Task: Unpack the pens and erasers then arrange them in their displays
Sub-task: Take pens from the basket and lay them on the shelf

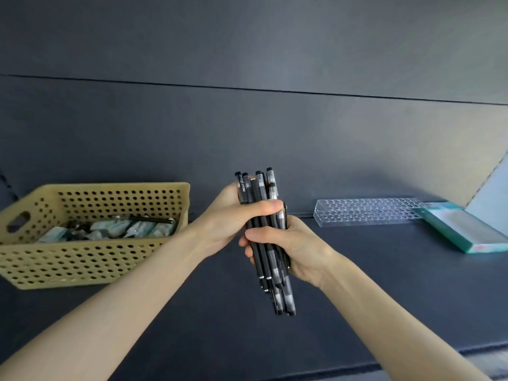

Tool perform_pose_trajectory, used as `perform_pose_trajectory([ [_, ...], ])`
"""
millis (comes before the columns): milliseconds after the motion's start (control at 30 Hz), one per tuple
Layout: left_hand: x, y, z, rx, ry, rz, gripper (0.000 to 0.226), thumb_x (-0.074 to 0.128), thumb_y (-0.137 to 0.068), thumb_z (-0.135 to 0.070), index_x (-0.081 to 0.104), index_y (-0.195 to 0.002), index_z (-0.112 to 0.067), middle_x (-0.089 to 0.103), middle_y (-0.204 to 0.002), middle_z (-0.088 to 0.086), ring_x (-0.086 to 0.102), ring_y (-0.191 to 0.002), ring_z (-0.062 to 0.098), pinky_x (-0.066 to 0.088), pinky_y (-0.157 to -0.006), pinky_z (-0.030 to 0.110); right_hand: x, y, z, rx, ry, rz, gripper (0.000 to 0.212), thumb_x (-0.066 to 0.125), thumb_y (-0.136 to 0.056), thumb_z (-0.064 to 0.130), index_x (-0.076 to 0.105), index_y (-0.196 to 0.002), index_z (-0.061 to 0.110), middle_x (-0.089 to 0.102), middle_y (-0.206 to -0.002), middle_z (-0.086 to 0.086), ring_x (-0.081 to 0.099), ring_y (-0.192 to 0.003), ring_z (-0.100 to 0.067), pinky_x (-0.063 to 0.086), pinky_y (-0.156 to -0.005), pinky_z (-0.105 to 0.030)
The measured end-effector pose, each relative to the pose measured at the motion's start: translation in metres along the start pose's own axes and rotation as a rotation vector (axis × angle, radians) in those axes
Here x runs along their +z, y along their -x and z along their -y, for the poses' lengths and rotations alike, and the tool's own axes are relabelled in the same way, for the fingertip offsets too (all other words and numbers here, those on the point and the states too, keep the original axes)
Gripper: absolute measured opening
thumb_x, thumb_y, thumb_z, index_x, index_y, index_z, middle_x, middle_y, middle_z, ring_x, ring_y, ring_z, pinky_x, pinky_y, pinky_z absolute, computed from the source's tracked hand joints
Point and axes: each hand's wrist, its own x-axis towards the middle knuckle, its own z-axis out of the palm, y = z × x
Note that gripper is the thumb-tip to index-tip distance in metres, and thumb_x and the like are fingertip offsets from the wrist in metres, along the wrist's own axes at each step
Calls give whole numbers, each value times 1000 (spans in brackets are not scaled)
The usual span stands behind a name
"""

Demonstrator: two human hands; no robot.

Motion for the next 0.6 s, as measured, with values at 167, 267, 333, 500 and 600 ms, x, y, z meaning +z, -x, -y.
perform_pose_trajectory([
  [167,53,-22,26,-32,-22,32,34,76,-74,-25,60,-95,-3,70,-96,19,68,-80,29,50,-53,32,-61,26,-12,65,-6,-11,6,68,-81,7,71,-80,11,69,-81,-10,66,-70,-19,54,-66,-28],
  [267,69,-43,43,-62,-67,22,31,75,-78,-21,60,-100,-4,71,-98,15,68,-92,26,55,-80,39,-92,23,-22,113,-33,-49,3,69,-81,5,70,-82,9,69,-80,-9,68,-72,-20,54,-66,-28],
  [333,75,-59,57,-86,-111,17,31,72,-83,-16,58,-106,-2,70,-102,16,67,-97,27,53,-89,40,-110,17,-29,138,-34,-80,5,70,-81,5,68,-85,7,69,-79,-8,68,-73,-21,54,-65,-28],
  [500,79,-98,88,-104,-179,27,17,69,-86,-16,64,-101,-11,73,-92,-2,69,-91,11,51,-76,20,-148,-5,-43,150,45,-148,10,69,-83,9,65,-92,7,69,-78,-6,69,-73,-19,54,-63,-27],
  [600,78,-120,105,-120,-210,23,17,69,-86,-20,63,-102,-20,72,-94,-10,67,-92,3,49,-74,13,-166,-16,-51,146,25,-191,19,68,-85,14,64,-102,8,71,-86,-6,70,-81,-19,56,-69,-28],
])
